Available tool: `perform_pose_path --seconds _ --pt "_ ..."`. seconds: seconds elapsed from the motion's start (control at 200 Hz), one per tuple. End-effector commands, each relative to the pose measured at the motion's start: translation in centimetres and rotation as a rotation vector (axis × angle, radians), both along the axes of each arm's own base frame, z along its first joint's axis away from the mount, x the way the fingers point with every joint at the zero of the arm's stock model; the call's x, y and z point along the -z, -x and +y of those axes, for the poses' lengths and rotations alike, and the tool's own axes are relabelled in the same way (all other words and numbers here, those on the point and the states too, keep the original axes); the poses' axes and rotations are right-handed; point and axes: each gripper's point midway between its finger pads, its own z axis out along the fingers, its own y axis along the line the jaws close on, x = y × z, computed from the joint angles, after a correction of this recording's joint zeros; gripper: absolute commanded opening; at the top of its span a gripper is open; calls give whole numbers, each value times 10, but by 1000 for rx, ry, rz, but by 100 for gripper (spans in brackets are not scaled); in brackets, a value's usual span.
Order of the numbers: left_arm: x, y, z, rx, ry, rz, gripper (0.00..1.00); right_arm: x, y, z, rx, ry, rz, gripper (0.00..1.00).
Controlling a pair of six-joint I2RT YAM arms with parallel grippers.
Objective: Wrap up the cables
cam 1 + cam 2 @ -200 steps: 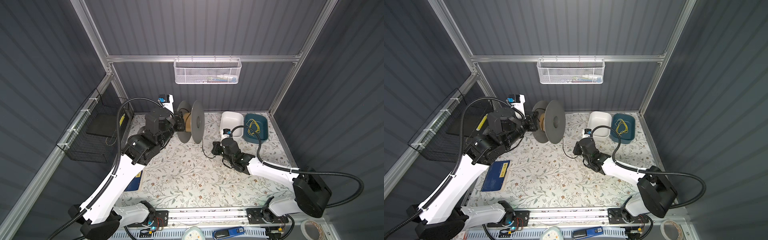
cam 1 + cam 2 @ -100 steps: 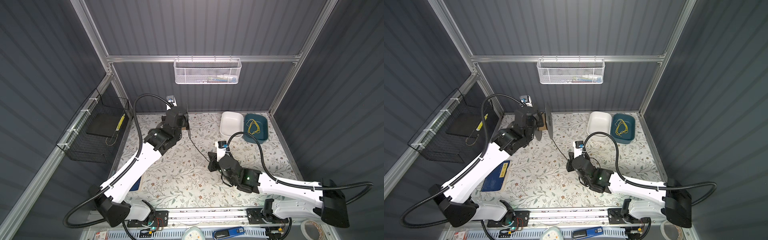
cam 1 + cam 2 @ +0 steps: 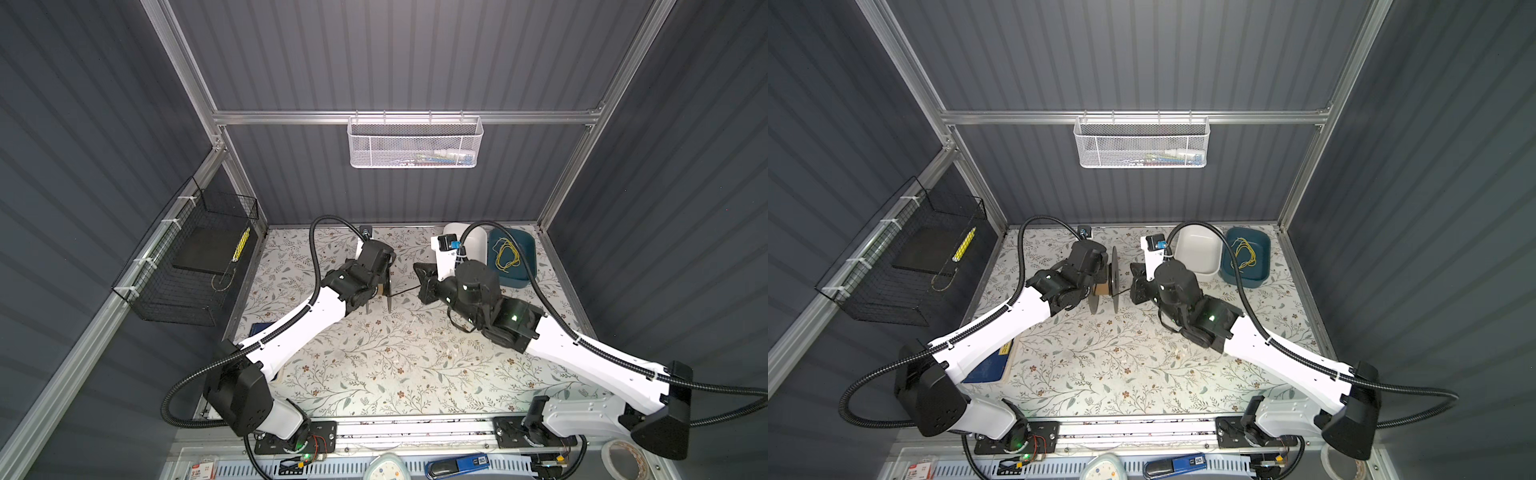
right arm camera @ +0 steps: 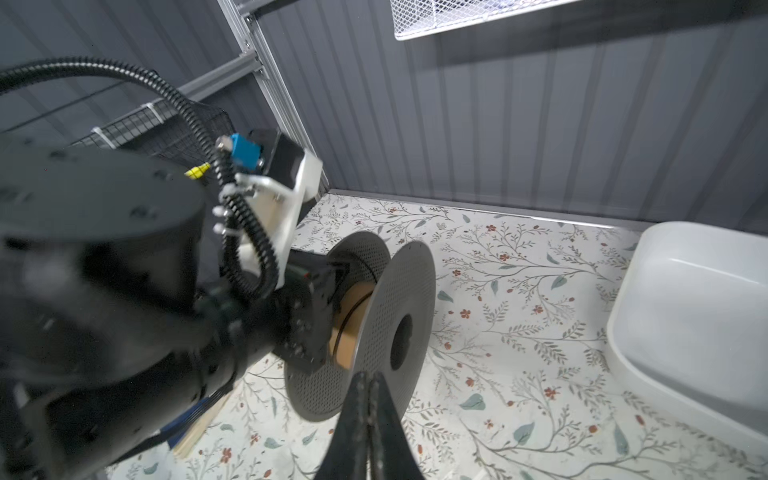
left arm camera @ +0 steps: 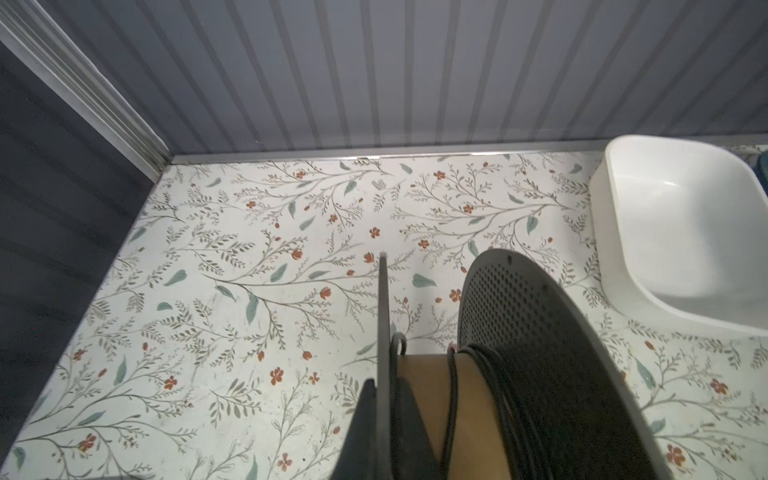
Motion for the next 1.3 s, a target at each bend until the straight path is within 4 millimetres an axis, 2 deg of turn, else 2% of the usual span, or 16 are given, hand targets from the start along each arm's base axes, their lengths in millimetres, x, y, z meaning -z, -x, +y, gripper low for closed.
perform_pose_path --seconds 0.0,0.11,0.195,0.36,0.46,0.765,0.87,0.945,1.04,1.125,1.255,1.265,1.295 --pt "10 12 5 26 -31 34 0 -50 -17 7 -98 -68 -50 13" --pt "26 27 -8 96 -37 93 0 -55 -48 15 -131 -79 -12 13" --pt "30 40 -14 137 -44 122 0 -53 -70 21 -154 -94 17 15" --pt "34 64 -23 230 -23 163 0 -42 -109 13 -135 -145 78 17" --pt "36 75 -24 267 -18 193 0 -22 -127 12 -137 -149 138 17" --pt "24 101 -22 382 -8 224 0 45 -174 5 -100 -117 278 31" --pt "19 107 -23 415 -3 228 0 63 -183 10 -135 -125 329 33" --pt "16 110 -25 440 0 236 0 77 -191 10 -131 -126 375 39" --pt "3 112 -25 461 -2 222 0 97 -194 6 -113 -112 418 44" --pt "-18 114 -23 476 -14 204 0 113 -195 -2 -85 -103 454 53" --pt "-61 122 -15 498 -16 159 0 134 -192 -11 -72 -118 501 61" --pt "-73 122 -15 503 -4 136 0 135 -192 -12 -72 -120 504 62" --pt "-84 125 -14 517 1 123 0 138 -191 -11 -78 -122 507 63"
